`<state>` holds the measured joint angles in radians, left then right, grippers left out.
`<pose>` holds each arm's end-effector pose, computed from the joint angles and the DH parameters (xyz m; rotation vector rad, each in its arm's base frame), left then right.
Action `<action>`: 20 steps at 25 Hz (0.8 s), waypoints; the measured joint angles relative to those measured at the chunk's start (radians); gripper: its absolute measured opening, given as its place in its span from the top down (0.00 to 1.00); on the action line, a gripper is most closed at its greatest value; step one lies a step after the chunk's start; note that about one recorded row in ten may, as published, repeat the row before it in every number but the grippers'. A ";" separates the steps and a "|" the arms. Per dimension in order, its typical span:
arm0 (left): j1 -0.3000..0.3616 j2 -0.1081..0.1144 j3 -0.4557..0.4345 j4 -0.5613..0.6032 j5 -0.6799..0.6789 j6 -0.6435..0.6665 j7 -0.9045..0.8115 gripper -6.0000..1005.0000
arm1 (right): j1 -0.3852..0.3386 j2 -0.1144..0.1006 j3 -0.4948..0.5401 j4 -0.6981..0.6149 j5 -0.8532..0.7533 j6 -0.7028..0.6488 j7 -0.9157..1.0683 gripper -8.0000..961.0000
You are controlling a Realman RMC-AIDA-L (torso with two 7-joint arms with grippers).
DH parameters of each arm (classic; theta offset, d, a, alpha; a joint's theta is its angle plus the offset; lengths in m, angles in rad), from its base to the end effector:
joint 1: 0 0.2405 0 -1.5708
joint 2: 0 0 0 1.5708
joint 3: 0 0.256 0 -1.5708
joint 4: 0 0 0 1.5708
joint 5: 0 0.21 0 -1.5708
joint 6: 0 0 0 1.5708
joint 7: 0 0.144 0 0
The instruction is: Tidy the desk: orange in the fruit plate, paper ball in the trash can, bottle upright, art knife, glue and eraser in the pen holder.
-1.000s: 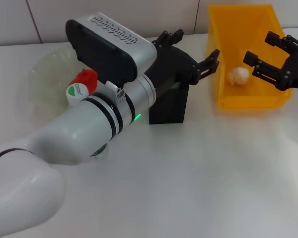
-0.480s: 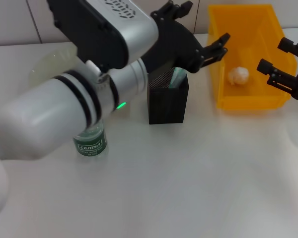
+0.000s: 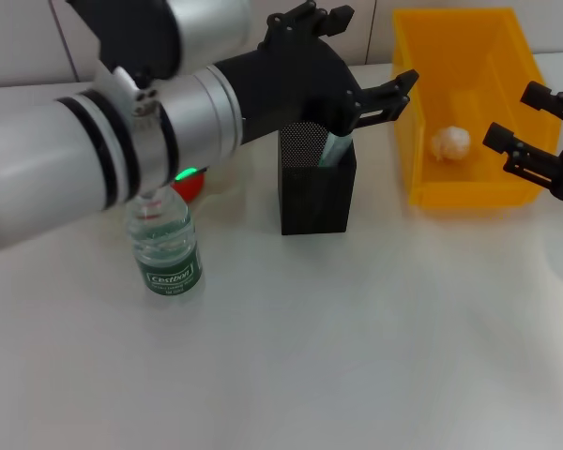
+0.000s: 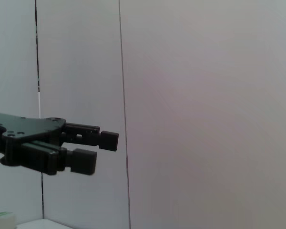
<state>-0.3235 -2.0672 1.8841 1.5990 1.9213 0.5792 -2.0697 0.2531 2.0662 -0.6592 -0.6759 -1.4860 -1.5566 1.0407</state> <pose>-0.0574 0.3275 -0.0415 -2.4964 -0.1326 -0.6240 0.3135 0.2882 0.0653 -2.1615 0.3970 0.9333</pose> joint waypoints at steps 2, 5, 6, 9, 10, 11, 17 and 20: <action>-0.010 -0.001 -0.065 -0.042 -0.134 0.070 0.113 0.14 | 0.000 0.000 -0.002 -0.001 -0.007 -0.002 0.001 0.18; -0.024 -0.001 -0.172 -0.129 -0.318 0.216 0.278 0.14 | 0.000 0.002 -0.003 -0.033 -0.056 -0.010 0.023 0.18; -0.024 -0.001 -0.172 -0.129 -0.318 0.216 0.278 0.14 | 0.000 0.002 -0.003 -0.033 -0.056 -0.010 0.023 0.18; -0.034 -0.001 -0.275 -0.221 -0.434 0.377 0.393 0.14 | 0.002 0.008 -0.003 -0.100 -0.138 -0.035 0.080 0.18; -0.036 -0.001 -0.304 -0.246 -0.458 0.425 0.424 0.14 | 0.005 0.009 -0.003 -0.148 -0.180 -0.075 0.116 0.18; -0.036 0.000 -0.336 -0.273 -0.471 0.478 0.453 0.14 | 0.005 0.009 -0.003 -0.148 -0.180 -0.075 0.116 0.18; -0.064 0.004 -0.512 -0.403 -0.474 0.754 0.525 0.14 | 0.017 0.011 -0.005 -0.323 -0.310 -0.219 0.251 0.18; -0.087 0.006 -0.595 -0.499 -0.453 0.914 0.564 0.14 | 0.034 0.012 -0.008 -0.370 -0.339 -0.254 0.314 0.18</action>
<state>-0.4109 -2.0608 1.2895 1.1004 1.4684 1.4928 -1.5055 0.2868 2.0779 -0.6677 -1.0462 -1.8252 -1.8103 1.3550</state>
